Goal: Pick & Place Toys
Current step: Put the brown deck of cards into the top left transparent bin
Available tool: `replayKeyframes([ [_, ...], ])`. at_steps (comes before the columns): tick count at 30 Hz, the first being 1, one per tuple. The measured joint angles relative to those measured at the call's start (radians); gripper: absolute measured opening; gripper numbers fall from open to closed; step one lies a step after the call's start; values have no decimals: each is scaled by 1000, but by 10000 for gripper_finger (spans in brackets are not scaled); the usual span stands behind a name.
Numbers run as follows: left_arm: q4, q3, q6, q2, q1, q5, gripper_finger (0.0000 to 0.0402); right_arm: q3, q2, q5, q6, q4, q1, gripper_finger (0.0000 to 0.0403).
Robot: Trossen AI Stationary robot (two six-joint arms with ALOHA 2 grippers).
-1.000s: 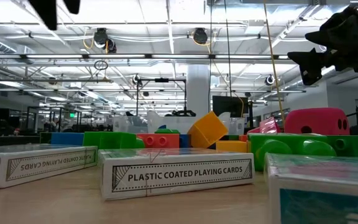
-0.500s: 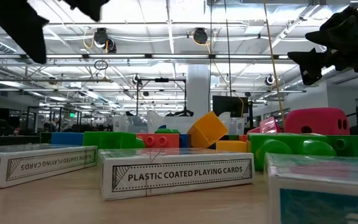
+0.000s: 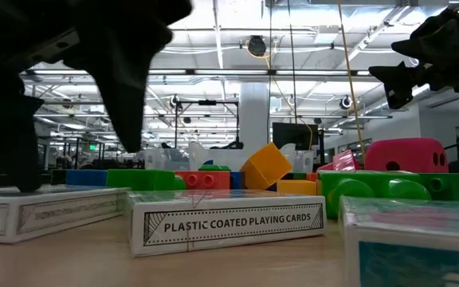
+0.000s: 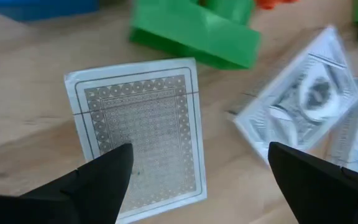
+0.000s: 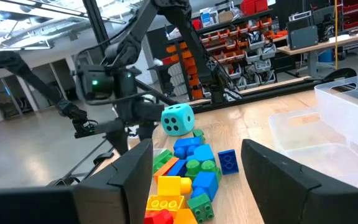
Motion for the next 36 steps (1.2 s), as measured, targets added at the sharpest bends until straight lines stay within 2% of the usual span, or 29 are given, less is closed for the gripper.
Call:
replayKeyframes([
  [7,-321,210,5,83,8,-35,379,0,0,0,0,0,0,215],
  [11,-402,273,-28,74,8,-46,379,0,0,0,0,0,0,215],
  [26,-409,267,-123,150,-28,29,379,0,0,0,0,0,0,215],
  [36,-367,268,-17,224,-30,36,379,0,0,0,0,0,0,215],
])
